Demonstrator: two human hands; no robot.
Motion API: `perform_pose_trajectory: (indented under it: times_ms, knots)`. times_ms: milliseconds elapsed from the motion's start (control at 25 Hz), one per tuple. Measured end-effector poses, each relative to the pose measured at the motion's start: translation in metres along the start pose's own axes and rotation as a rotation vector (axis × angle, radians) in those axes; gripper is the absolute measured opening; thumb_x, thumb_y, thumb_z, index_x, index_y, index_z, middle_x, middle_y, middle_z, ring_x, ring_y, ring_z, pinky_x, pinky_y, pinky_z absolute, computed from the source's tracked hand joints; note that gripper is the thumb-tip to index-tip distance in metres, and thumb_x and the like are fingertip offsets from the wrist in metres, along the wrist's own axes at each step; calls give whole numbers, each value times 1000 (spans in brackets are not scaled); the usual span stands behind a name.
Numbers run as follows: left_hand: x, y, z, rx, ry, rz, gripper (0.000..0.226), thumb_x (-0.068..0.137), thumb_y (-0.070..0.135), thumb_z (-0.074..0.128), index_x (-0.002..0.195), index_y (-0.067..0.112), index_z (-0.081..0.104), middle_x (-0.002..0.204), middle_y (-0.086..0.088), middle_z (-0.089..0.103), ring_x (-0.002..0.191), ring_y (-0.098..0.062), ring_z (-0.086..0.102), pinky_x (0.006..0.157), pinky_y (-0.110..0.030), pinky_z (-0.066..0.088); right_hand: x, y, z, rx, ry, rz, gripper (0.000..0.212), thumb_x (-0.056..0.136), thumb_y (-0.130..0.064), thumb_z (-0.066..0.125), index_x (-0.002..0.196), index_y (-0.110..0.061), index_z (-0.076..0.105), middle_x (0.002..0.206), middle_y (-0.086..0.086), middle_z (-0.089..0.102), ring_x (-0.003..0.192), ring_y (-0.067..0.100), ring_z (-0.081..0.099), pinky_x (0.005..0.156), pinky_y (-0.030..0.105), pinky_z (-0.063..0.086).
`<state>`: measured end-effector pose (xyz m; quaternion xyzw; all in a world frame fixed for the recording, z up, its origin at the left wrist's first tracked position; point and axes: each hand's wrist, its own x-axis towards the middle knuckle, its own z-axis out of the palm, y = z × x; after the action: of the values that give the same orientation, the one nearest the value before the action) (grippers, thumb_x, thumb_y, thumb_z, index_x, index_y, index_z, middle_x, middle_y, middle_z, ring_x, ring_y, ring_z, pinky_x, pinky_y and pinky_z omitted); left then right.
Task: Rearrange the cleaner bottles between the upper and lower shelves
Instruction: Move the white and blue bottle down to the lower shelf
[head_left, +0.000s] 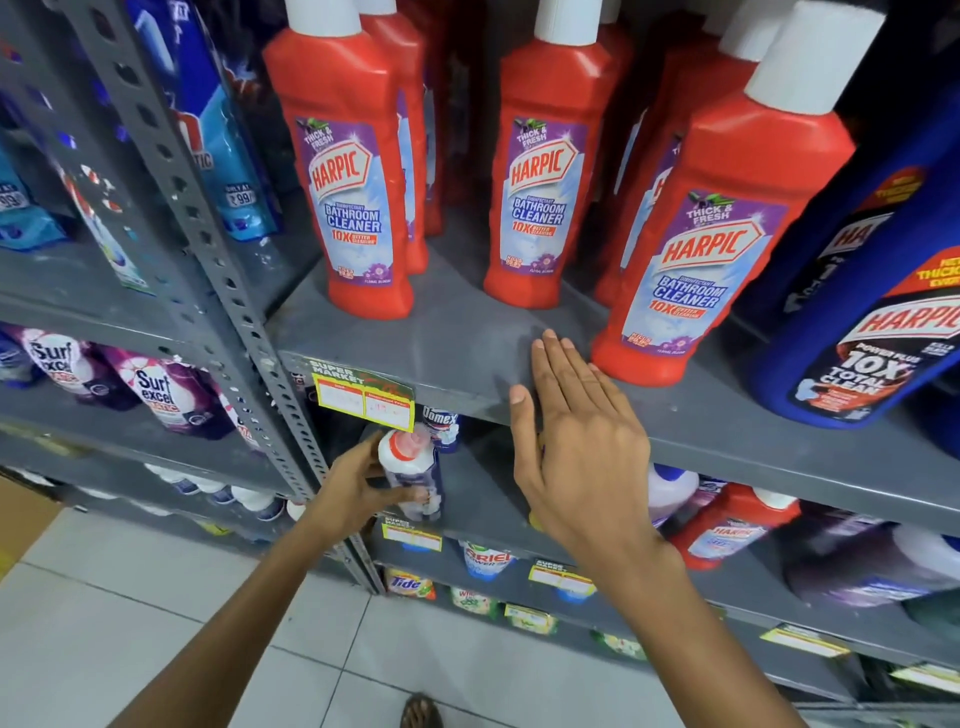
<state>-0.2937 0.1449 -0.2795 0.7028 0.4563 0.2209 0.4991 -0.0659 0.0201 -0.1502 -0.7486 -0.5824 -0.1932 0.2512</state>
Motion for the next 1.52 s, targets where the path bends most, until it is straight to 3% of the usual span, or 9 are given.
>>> perform_pose_trajectory:
  times_ms: [240, 320, 720, 880, 960, 1040, 1200, 1360, 1520]
  knots:
    - [42, -27, 10, 5, 31, -111, 60, 65, 1, 97, 118, 4, 68, 107, 7, 84, 99, -11, 79, 100, -49, 62, 0, -2, 0, 0, 5, 5, 51, 113, -36, 41, 152, -6, 56, 159, 10, 56, 152, 20, 50, 127, 39, 38]
    - [48, -26, 12, 11, 28, -129, 63, 68, 1, 96, 123, 0, 67, 117, -10, 80, 101, -20, 78, 96, -40, 64, 0, -2, -1, 2, 5, 11, 51, 113, -36, 41, 152, -7, 56, 159, 9, 56, 152, 19, 50, 127, 38, 38]
    - [52, -18, 16, 3, -18, -153, 61, 73, 7, 95, 122, 15, 61, 105, 10, 72, 98, -12, 70, 81, -16, 55, 0, -2, -2, 26, -16, 7, 52, 113, -37, 41, 153, -7, 56, 160, 9, 56, 153, 19, 48, 129, 36, 35]
    - [49, -18, 18, 7, -1, -174, 66, 73, 4, 95, 127, 13, 58, 118, -3, 71, 108, -22, 69, 101, -40, 58, 0, -2, -2, 64, -3, 10, 51, 113, -36, 42, 152, -7, 57, 159, 9, 57, 152, 19, 49, 128, 37, 36]
    - [44, -24, 19, 15, 10, -168, 76, 69, 6, 98, 131, 13, 55, 120, -2, 71, 105, -18, 71, 98, -32, 61, 1, -3, -2, 107, 23, 16, 51, 112, -36, 45, 152, -7, 57, 161, 9, 55, 153, 19, 48, 128, 37, 36]
    - [28, -29, 32, -2, 143, -160, 93, 60, 11, 103, 137, 11, 50, 120, -1, 69, 102, -14, 70, 89, -21, 61, -6, 2, -6, 220, 54, 10, 50, 111, -33, 53, 154, -7, 54, 163, 7, 52, 156, 18, 44, 129, 38, 35]
    - [-28, -39, 118, -7, 504, -253, 75, 62, 42, 99, 107, 5, 52, 99, -19, 60, 87, -36, 62, 79, -47, 55, -53, 36, -24, 500, 156, -60, 47, 100, -4, 68, 146, 1, 60, 156, 12, 58, 153, 24, 49, 121, 49, 45]
    - [-74, -23, 194, -67, 201, -162, 33, 82, 41, 83, 82, 24, 56, 73, -9, 66, 64, -22, 65, 63, -32, 51, -129, 83, -14, 490, 150, -74, 50, 88, 5, 75, 136, 3, 66, 148, 12, 64, 147, 28, 56, 116, 46, 49]
    - [-58, 37, 288, -78, -76, 5, 23, 89, 17, 85, 102, 7, 68, 92, -7, 75, 79, -2, 70, 67, -17, 56, -212, 203, -1, 456, 24, 299, 46, 98, -10, 66, 144, -7, 62, 154, 0, 59, 148, 20, 53, 116, 53, 48]
